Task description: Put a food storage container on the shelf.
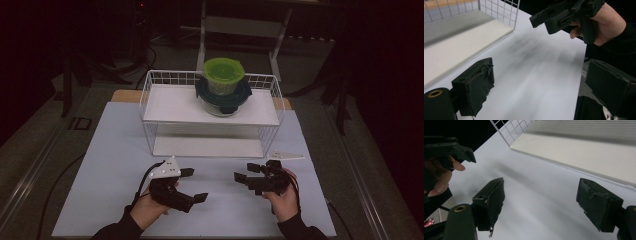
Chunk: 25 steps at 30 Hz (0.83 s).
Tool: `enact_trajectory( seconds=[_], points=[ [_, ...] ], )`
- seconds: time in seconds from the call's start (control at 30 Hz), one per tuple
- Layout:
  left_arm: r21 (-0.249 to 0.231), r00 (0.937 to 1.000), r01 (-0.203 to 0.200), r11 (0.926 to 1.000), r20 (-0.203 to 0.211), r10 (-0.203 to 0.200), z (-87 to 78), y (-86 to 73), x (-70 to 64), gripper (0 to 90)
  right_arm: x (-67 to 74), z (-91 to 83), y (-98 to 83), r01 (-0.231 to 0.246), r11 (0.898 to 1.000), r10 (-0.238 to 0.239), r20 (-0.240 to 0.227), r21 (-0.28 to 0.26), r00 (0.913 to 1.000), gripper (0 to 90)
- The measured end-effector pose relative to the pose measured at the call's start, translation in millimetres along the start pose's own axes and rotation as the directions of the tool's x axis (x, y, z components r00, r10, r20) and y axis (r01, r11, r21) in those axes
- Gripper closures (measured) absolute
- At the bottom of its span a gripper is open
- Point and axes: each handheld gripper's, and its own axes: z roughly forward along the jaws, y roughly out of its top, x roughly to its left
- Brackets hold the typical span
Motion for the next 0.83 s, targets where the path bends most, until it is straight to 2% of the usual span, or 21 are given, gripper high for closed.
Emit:
enact_trajectory(
  seconds=[0.17,0.3,0.43,0.5,0.67,0.73,0.83],
  points=[
    [-0.013,0.9997,0.005,0.9999,-0.024,-0.005,-3.3,-15.7,-1.1,7.8,-0.7,-3.6,-12.8,0.012,1.0,-0.013,0.031,0.003,0.9994,21.8],
    [-0.001,0.9983,0.013,0.9999,-0.056,-0.013,-4.3,-29.4,0.8,7.7,-3.6,-6.1,-23.6,0.015,1.0,-0.016,0.052,0.015,0.9985,21.7],
    [0.008,0.998,0.02,0.9998,-0.06,-0.019,-4.9,-40.4,2.6,7.7,-6.7,-11.9,-34.4,0.006,1.0,-0.006,0.066,0.006,0.9978,21.6],
    [0.017,0.9977,0.013,0.9998,-0.066,-0.012,-4.7,-44.0,2.3,7.7,-8.6,-13.5,-39.3,0.008,1.0,-0.009,0.07,0.008,0.9975,21.4],
    [-0.009,0.9953,-0.023,0.9997,-0.094,0.022,-8.4,-49.7,0.2,7.7,-12.6,-17.9,-48.0,0.012,1.0,-0.012,0.089,0.002,0.996,21.2],
    [-0.008,0.9931,-0.035,0.9993,-0.112,0.034,-9.0,-52.2,0.6,7.7,-13.5,-18.8,-49.8,0.029,1.0,-0.03,0.107,0.005,0.9938,21.0],
    [-0.012,0.9927,-0.026,0.9996,-0.119,0.024,-7.5,-55.1,2.8,7.7,-15.9,-19.7,-50.5,0.035,0.999,-0.034,0.115,-0.008,0.9927,20.1]
  ],
)
